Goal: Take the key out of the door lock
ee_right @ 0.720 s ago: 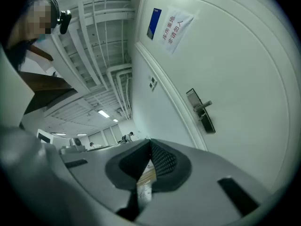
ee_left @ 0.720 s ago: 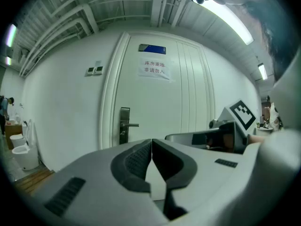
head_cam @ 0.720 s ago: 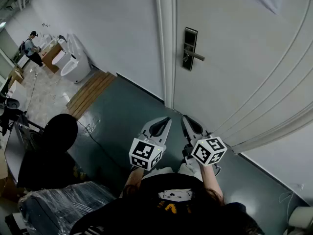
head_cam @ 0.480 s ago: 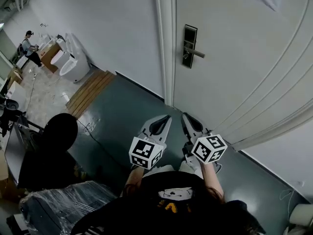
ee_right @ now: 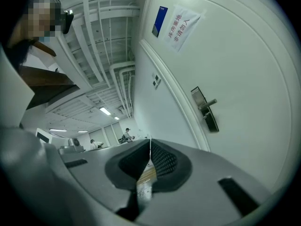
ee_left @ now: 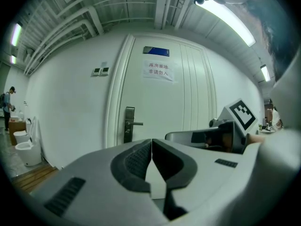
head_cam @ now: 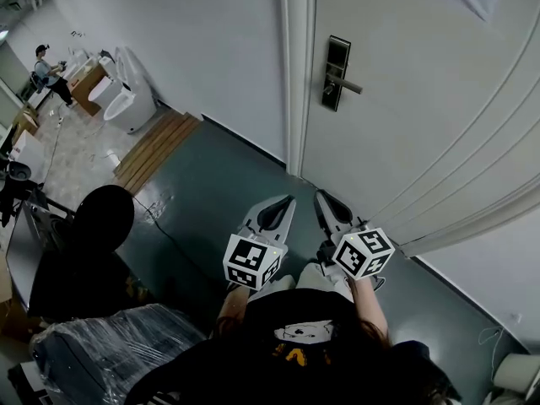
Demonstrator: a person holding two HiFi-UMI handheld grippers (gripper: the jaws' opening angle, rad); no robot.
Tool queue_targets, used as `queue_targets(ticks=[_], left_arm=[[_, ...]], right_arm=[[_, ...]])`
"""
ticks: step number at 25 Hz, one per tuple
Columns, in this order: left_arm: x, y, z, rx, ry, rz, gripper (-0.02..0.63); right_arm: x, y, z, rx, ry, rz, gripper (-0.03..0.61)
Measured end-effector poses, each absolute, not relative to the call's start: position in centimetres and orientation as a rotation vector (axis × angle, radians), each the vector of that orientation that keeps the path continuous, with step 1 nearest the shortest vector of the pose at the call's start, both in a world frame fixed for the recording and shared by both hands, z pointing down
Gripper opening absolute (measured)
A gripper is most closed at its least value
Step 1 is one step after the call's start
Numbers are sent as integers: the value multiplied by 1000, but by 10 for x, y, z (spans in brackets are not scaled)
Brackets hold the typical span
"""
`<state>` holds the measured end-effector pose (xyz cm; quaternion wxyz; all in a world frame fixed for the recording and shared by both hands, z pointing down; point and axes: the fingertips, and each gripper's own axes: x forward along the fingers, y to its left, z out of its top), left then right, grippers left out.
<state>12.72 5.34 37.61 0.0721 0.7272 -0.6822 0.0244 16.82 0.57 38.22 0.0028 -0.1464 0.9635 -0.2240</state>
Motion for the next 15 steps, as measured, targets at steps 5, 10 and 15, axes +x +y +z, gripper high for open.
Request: queue_targets(ticks=[5,10,15], left_arm=[[120,57,379,2143,-2074,61,9],[107,51,382,2106,-2096,63,9],[88,40,386,2079,-2112,71,9]], right_arm=[[161,7,385,-415,3042,-716,8],[148,-3,391,-404,3048,-749,8],[127,-22,395,-388,3041,-772,8]])
